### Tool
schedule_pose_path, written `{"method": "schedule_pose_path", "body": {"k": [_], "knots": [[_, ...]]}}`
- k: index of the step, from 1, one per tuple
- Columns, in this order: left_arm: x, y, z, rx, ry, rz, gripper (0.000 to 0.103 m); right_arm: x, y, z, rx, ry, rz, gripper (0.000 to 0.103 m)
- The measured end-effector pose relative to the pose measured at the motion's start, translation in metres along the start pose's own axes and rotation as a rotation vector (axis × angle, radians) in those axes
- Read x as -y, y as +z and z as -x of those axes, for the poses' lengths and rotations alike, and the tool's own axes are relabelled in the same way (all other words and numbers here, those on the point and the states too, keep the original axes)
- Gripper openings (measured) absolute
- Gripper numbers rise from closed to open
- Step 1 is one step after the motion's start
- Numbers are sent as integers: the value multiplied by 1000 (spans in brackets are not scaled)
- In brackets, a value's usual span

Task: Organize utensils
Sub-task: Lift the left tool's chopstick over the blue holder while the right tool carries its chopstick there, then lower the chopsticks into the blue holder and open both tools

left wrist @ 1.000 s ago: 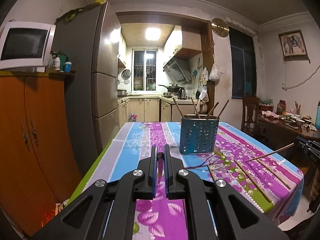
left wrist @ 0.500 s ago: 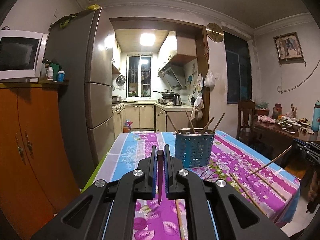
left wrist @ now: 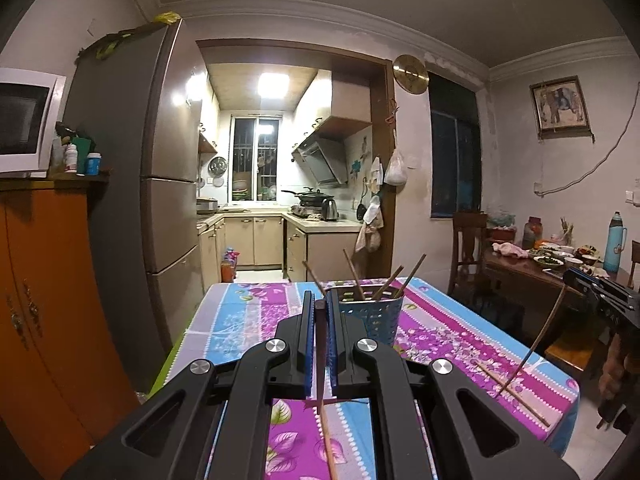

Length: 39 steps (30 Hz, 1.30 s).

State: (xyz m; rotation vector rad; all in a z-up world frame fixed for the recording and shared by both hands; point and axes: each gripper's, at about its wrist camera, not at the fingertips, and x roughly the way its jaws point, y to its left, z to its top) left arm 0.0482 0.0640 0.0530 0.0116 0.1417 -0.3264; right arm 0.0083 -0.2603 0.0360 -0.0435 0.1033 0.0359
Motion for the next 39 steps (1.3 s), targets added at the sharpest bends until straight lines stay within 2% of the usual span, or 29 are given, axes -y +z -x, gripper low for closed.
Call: {"method": "schedule_pose_path", "body": {"k": [11,18,24,28,33,39], "knots": [[11,13,-20,12,-55,-8,7,-7,31,-23,40,61,13,5],[10,59,-73,34,-131,45,7,-5,81,-61,99,133,-35,5],[19,102,-124,88,-139,29,7,1,126,-104,151,159,-96,5],[20,123,-158,123,-128,38,7,4,148,-140,187,136,-124,5],[21,128,-204,118,-104,42,7,9,148,-187,176,122,-163,5],[18,101,-245,61,-95,57,7,6,114,-233,91,136,-233,5]]}}
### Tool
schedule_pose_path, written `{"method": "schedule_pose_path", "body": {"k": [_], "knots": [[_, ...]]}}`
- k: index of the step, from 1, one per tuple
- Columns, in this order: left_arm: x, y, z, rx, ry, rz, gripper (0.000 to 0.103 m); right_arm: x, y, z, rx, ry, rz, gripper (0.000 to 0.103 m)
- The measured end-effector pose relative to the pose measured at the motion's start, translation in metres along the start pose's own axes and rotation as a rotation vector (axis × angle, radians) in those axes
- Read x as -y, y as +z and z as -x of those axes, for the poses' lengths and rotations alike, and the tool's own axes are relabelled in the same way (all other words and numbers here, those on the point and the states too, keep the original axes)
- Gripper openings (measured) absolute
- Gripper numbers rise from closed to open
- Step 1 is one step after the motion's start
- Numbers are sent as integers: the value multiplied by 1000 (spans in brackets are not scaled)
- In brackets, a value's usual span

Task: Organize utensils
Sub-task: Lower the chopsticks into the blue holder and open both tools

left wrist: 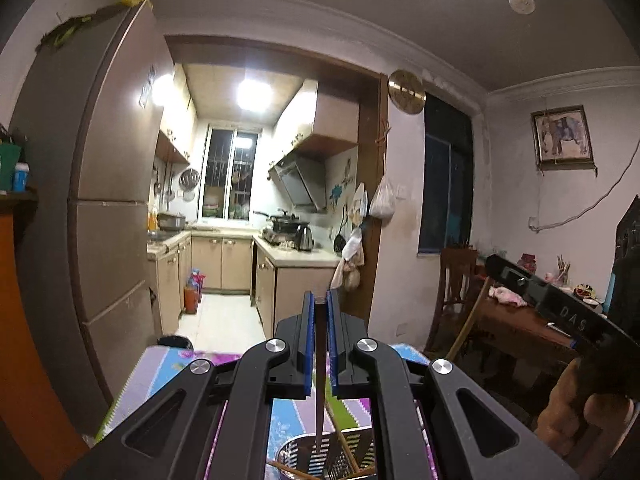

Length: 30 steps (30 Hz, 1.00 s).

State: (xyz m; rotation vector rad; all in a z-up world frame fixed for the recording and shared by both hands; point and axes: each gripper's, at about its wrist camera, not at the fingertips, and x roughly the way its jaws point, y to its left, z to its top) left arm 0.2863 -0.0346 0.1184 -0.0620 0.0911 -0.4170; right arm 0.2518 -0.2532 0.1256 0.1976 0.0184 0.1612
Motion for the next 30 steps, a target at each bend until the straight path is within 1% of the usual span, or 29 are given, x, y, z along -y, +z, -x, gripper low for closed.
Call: {"method": "schedule_pose_path", "body": {"k": [5,8,11,14,15,17,20,26,30], "knots": [[-4,-26,-21,-51,-2,-6,7,-3,-29,-13,-61,7,-12,5],[-6,-44,-31,-87,2,0,7,-8,-39,-20,-91,2,0,5],[-9,-60,-41,-123,21,-2,7,-11,-50,-22,-117,-9,14,6],[-11,-73,-45,-151,49,-5,7,-12,-55,-23,-126,-21,19,6],[-13,-75,-45,-155,64,-1,7,-12,-55,-22,-125,-26,23,6],[-14,-76,-45,-162,72,2,7,-13,-52,-19,-115,-39,33,6],[-11,-69,-38,-146,103,-31,8,-12,-40,-8,-82,-47,31,7],[2,-45,-8,-66,192,-110,8,-5,-11,27,-3,-66,41,7],[15,-37,16,-24,261,-168,8,1,-3,51,15,-67,31,7]]}}
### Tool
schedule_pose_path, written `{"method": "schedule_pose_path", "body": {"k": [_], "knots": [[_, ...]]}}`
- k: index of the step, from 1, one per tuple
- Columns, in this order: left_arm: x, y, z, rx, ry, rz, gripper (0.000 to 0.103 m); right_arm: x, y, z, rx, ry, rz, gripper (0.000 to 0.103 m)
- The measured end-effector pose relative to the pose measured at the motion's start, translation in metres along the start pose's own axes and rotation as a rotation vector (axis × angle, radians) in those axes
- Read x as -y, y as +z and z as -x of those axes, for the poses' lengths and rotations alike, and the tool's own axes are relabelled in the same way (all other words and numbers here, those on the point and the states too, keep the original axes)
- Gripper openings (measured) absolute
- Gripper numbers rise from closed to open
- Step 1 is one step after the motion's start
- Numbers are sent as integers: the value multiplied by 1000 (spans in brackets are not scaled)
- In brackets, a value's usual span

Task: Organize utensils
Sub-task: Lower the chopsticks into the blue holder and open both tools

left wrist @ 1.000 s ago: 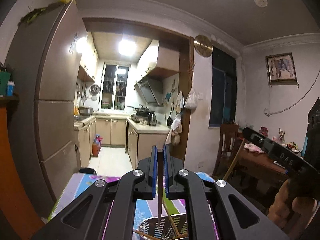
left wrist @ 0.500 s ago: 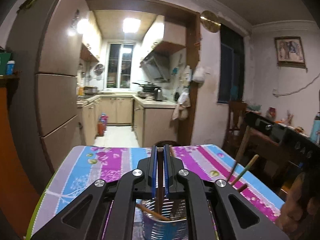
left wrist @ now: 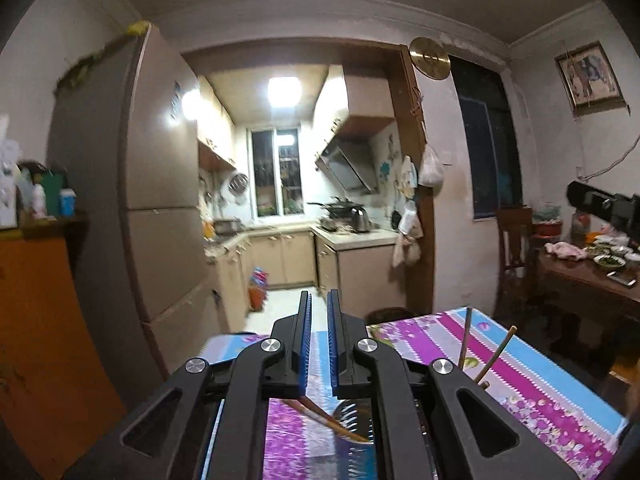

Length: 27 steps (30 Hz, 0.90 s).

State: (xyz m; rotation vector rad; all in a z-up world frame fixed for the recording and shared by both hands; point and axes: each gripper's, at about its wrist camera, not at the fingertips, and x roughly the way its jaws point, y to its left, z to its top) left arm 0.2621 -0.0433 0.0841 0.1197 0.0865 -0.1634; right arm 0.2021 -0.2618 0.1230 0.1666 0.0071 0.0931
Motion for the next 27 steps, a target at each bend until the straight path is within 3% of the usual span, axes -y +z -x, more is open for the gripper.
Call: {"method": "schedule_pose_path", "body": {"k": [8,12,27], "knots": [[15,-1,53,59,99,-85,8,6,-8,42,12,-19,38,19],[23,-1,70,83,123,-108,8,9,-15,57,7,-23,38,35],[33,-9,111,112,173,-138,8,9,-35,91,-11,-41,96,47]]}}
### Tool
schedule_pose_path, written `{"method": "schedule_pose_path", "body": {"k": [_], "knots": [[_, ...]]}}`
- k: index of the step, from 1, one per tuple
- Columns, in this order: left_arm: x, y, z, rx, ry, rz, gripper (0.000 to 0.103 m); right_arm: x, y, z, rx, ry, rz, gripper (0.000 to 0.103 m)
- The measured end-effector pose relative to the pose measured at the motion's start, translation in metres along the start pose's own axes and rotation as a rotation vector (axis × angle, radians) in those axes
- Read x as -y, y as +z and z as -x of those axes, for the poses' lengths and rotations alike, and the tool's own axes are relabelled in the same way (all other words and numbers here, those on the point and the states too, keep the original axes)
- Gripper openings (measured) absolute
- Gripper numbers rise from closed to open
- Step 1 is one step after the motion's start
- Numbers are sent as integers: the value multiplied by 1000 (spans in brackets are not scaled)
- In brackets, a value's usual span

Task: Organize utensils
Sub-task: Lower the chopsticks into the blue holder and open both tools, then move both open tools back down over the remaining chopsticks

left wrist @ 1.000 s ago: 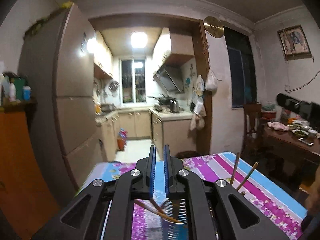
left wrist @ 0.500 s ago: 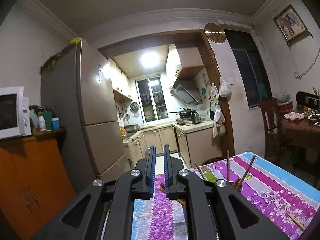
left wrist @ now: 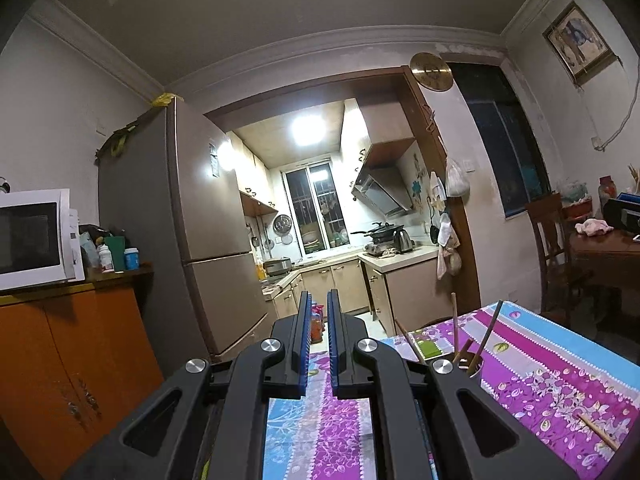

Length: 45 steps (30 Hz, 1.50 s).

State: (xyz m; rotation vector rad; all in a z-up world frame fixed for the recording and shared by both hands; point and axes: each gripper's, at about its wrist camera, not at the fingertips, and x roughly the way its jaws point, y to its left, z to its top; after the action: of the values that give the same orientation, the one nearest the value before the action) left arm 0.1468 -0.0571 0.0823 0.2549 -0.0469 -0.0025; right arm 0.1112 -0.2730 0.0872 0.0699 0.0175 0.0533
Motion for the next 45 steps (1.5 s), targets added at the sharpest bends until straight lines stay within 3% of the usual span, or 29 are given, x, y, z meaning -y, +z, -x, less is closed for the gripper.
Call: {"method": "schedule_pose_path", "body": {"k": [5,7,10,15,17,19,24,28,32,34,39,41,44,45], "knots": [[-5,-8,14,-22,-8,8,8,1,-12,19,-4,-22,41,64],[-11,-16,25,-37,-26,10,13,4,-17,32,-8,-37,67,81],[-26,-32,47,-63,-110,36,21,11,-31,61,3,-82,112,97],[-41,-72,90,-114,-215,42,40,33,-62,103,-49,-153,137,97],[-47,-90,106,-134,-242,47,58,40,-76,120,-83,-161,136,97],[-53,-110,124,-149,-251,42,68,42,-92,136,-111,-183,148,97],[-61,-152,160,-207,-266,33,74,39,-134,161,-230,-208,137,97],[-67,-187,175,-315,-290,70,74,34,-173,173,-339,-198,78,97],[-61,-218,184,-390,-309,82,72,21,-208,183,-386,-235,38,97],[-53,-230,188,-408,-322,61,69,19,-217,182,-405,-232,19,94],[-39,-237,190,-408,-346,31,69,12,-227,169,-453,-165,3,73],[-38,-237,185,-417,-351,39,69,4,-227,164,-457,-144,24,70],[-35,-238,177,-426,-359,55,69,-7,-228,157,-465,-103,56,53],[-34,-240,175,-426,-351,56,69,-12,-229,153,-470,-86,70,43]]}}
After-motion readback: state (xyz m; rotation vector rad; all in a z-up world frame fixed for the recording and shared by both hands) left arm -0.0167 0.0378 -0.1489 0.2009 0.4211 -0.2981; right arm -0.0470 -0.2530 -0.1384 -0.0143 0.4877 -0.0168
